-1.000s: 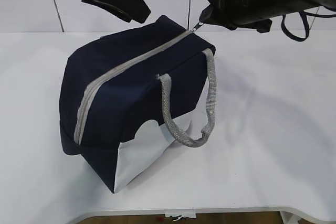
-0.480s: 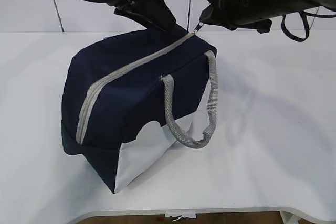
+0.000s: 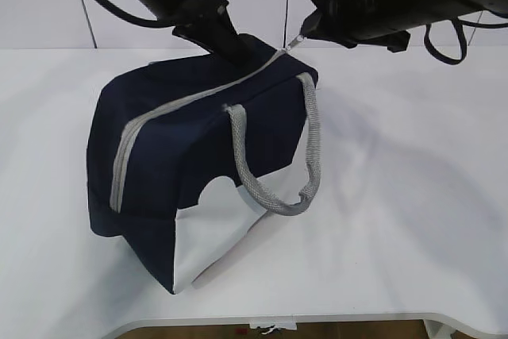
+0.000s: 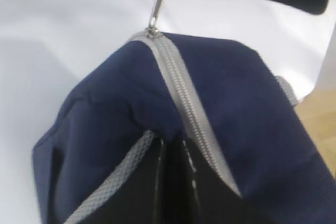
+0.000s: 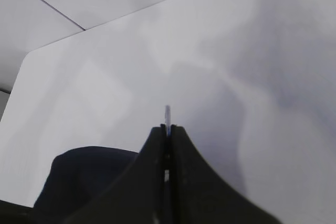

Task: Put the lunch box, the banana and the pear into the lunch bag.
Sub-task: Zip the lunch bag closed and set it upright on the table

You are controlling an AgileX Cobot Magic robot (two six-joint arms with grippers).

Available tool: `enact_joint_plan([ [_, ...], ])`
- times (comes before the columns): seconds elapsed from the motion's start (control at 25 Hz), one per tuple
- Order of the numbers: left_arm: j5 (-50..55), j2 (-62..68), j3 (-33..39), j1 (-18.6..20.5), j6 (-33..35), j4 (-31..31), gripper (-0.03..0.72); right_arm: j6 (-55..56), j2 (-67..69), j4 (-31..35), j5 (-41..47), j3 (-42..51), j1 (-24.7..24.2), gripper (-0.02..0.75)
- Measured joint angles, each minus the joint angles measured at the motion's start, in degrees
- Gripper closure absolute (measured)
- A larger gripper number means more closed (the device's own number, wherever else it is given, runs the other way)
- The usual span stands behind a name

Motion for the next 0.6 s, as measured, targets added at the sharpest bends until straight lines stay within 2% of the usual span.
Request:
enact_joint_plan([
  [0.2, 1.17, 0.14, -4.62, -0.13, 0.0, 4.19, 0.68, 0.0, 0.0, 0.04, -1.15, 0.0, 0.0, 0.747],
  [0.6, 1.41, -1.44, -5.14, -0.25, 0.0, 6.36, 0.683, 0.0, 3.59, 0.13, -3.68, 0.0, 0.0, 0.747],
])
